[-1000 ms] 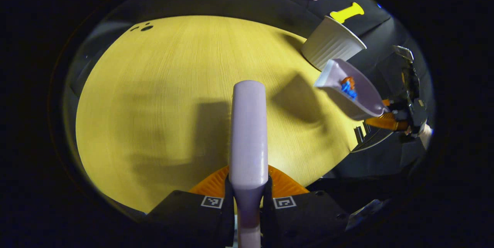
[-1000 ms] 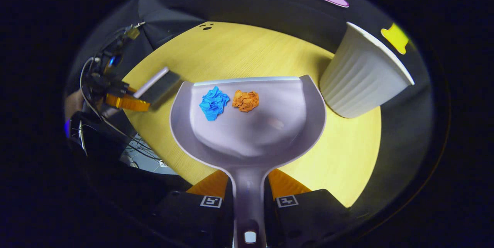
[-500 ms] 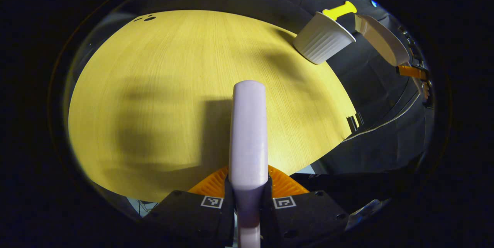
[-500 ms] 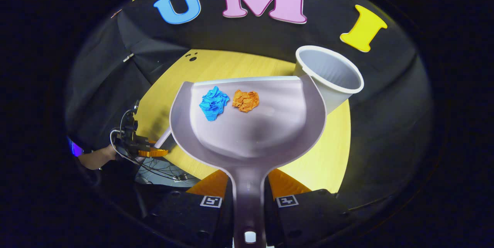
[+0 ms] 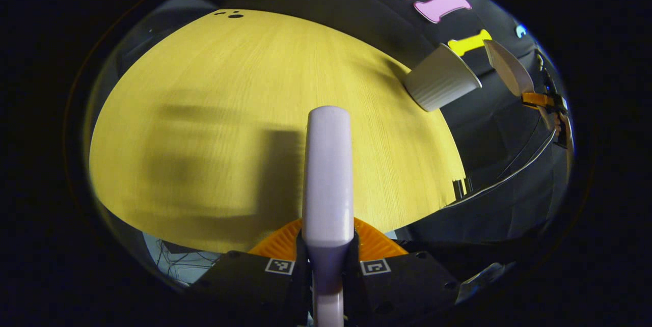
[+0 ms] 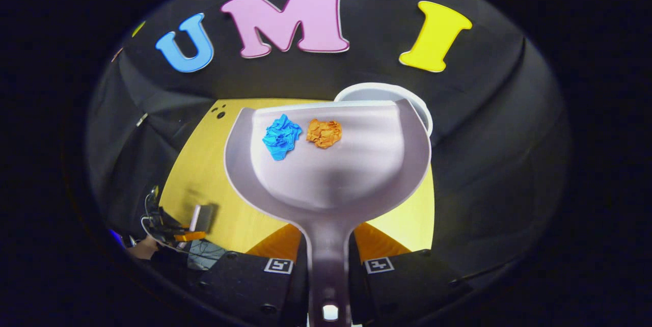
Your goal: Pick up the small broom and dustpan from the desktop, sweep the trash into the dustpan with the broom, and then empty the trash into the garbage bin.
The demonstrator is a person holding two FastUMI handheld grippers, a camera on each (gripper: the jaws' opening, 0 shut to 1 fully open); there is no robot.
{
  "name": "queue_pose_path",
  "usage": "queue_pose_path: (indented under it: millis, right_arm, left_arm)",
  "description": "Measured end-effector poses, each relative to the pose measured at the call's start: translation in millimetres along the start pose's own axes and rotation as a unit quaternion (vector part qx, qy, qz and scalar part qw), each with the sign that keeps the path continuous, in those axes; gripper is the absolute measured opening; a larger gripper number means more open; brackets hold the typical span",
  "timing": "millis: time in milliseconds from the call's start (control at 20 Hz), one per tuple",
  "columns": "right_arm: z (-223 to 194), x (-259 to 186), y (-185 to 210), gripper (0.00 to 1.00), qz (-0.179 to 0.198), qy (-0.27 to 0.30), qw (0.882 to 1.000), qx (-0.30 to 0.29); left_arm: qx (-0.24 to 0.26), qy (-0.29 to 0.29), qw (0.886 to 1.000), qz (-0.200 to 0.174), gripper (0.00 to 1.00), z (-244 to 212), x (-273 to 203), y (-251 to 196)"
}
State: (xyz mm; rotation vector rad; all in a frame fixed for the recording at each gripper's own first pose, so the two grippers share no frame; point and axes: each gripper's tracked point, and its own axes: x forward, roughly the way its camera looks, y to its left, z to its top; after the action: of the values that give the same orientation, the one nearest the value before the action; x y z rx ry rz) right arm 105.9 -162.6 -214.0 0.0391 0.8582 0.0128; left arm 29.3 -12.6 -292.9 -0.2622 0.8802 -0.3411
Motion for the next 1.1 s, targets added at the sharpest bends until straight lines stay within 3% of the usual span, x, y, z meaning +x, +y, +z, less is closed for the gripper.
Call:
queue_pose_path:
  millis: [350,600,850,1000,1050,1100]
  right_arm:
    - [20.1,32.7,-28.7,0.36,-0.056,0.004,0.998,0.03]
    - [25.5,40.9,-68.0,0.36,-0.145,-0.002,0.989,-0.018]
    - [33.2,63.4,-97.1,0.36,-0.222,-0.01,0.971,-0.089]
    - [40.5,68.4,-121.1,0.36,-0.28,-0.026,0.949,-0.14]
    - [37.1,67.9,-122.2,0.31,-0.294,-0.025,0.942,-0.161]
    - [32.4,64.8,-125.1,0.36,-0.31,-0.022,0.932,-0.185]
  left_arm:
    - [-0.026,-0.021,0.999,0.019,0.33,14.2,-14.7,23.6]
    - [-0.052,-0.029,0.998,0.028,0.33,26.6,-22.8,34.6]
    - [-0.05,-0.026,0.998,0.042,0.31,37.6,-18.7,36.7]
    - [-0.047,-0.023,0.998,0.042,0.33,42.2,-17.2,33.5]
    - [-0.046,-0.022,0.998,0.041,0.33,44.5,-17.1,32.8]
    - [-0.046,-0.021,0.998,0.041,0.33,44.8,-15.8,31.3]
